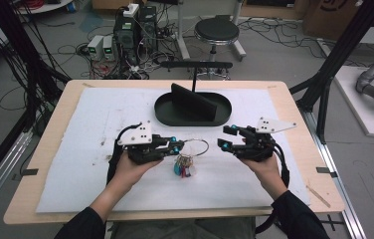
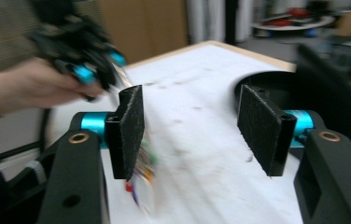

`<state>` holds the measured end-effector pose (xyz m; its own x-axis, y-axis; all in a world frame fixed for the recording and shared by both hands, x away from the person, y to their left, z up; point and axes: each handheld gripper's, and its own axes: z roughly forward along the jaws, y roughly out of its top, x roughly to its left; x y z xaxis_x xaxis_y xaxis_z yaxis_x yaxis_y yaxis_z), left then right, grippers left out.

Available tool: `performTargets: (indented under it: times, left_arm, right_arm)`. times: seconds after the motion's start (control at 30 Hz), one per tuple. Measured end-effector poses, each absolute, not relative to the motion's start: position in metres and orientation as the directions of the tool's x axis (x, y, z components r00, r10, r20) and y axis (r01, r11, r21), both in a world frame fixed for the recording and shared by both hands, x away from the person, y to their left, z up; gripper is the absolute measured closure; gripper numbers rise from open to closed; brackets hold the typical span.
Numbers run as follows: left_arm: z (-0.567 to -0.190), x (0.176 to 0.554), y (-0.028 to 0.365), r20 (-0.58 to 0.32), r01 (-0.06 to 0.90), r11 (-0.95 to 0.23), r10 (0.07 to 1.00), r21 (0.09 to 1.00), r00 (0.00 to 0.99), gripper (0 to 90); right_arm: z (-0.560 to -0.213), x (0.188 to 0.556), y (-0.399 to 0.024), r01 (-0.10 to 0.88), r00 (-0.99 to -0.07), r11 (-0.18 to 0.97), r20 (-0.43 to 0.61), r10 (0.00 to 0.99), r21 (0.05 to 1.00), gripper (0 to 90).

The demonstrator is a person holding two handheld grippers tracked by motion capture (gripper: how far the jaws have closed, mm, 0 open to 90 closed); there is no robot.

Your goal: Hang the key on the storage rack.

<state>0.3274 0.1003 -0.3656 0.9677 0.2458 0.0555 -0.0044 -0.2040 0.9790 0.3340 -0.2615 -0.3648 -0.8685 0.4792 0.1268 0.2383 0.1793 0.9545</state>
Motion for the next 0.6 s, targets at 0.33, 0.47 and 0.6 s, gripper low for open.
performTargets:
  times: [0.33, 0.47, 0.6]
  left_arm:
    - [-0.339, 0.341, 0.111, 0.106, -0.049, -0.183, 0.315, 0.982, 0.943, 86.6]
    - [-0.327, 0.347, 0.116, 0.122, -0.061, -0.182, 0.348, 0.981, 0.929, 86.6]
    - [-0.316, 0.355, 0.121, 0.142, -0.075, -0.185, 0.379, 0.980, 0.915, 86.6]
  right_arm:
    - [-0.372, 0.342, -0.292, 0.273, -0.743, 0.186, 0.084, 0.664, 0.944, 38.8]
    - [-0.374, 0.345, -0.302, 0.271, -0.712, 0.232, 0.033, 0.701, 0.934, 39.3]
    - [-0.376, 0.347, -0.308, 0.283, -0.691, 0.225, 0.036, 0.722, 0.932, 39.2]
